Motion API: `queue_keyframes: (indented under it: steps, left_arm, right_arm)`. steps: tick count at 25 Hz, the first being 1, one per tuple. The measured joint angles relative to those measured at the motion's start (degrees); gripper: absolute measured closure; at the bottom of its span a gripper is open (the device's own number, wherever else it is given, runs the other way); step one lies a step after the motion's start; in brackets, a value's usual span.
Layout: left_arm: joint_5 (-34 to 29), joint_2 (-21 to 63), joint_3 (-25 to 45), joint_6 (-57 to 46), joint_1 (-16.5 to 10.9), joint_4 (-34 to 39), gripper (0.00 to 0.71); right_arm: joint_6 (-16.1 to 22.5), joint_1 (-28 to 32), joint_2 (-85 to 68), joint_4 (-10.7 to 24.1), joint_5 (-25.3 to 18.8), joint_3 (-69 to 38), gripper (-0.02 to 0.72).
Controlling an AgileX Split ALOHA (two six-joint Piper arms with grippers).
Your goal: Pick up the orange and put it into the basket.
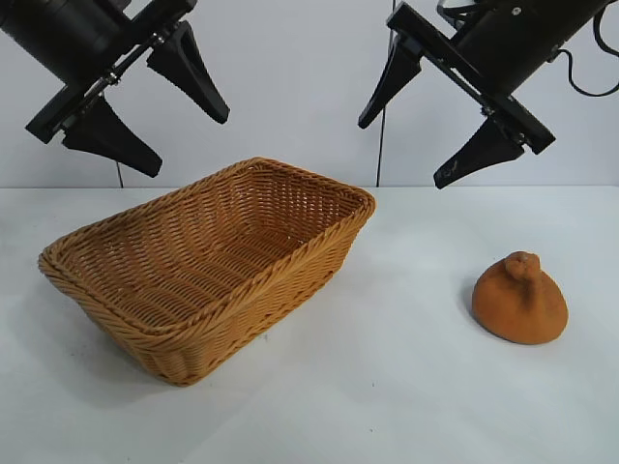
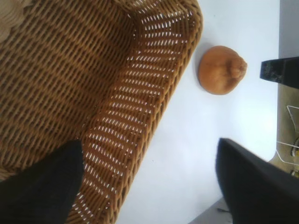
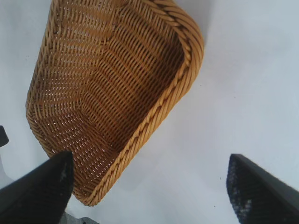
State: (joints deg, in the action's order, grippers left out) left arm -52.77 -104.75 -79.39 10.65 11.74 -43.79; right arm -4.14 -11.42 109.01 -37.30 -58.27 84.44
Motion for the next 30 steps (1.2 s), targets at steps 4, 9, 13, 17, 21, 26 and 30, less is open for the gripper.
queue_keyframes:
  steps: [4, 9, 13, 17, 21, 26, 30]
  left_arm:
    - [0.0, 0.0, 0.0, 0.0, 0.0, 0.0, 0.154]
    - [0.0, 0.0, 0.0, 0.0, 0.0, 0.0, 0.154]
    - [0.1, 0.0, 0.0, 0.0, 0.0, 0.0, 0.154]
    - [0.2, 0.0, 0.0, 0.0, 0.0, -0.3, 0.154]
    - [0.6, 0.0, 0.0, 0.0, 0.0, -0.3, 0.154]
    - [2.0, 0.0, 0.0, -0.3, -0.3, -0.4, 0.154]
    - [1.3, 1.1, 0.1, -3.6, -2.5, 0.7, 0.154]
  right_arm:
    - [0.0, 0.0, 0.0, 0.0, 0.0, 0.0, 0.093]
    - [0.0, 0.0, 0.0, 0.0, 0.0, 0.0, 0.093]
    - [0.0, 0.0, 0.0, 0.0, 0.0, 0.0, 0.093]
    - [0.0, 0.0, 0.0, 0.0, 0.0, 0.0, 0.093]
    - [0.0, 0.0, 0.0, 0.0, 0.0, 0.0, 0.093]
    - [0.0, 0.0, 0.0, 0.0, 0.0, 0.0, 0.093]
    - [0.0, 0.0, 0.0, 0.0, 0.0, 0.0, 0.093]
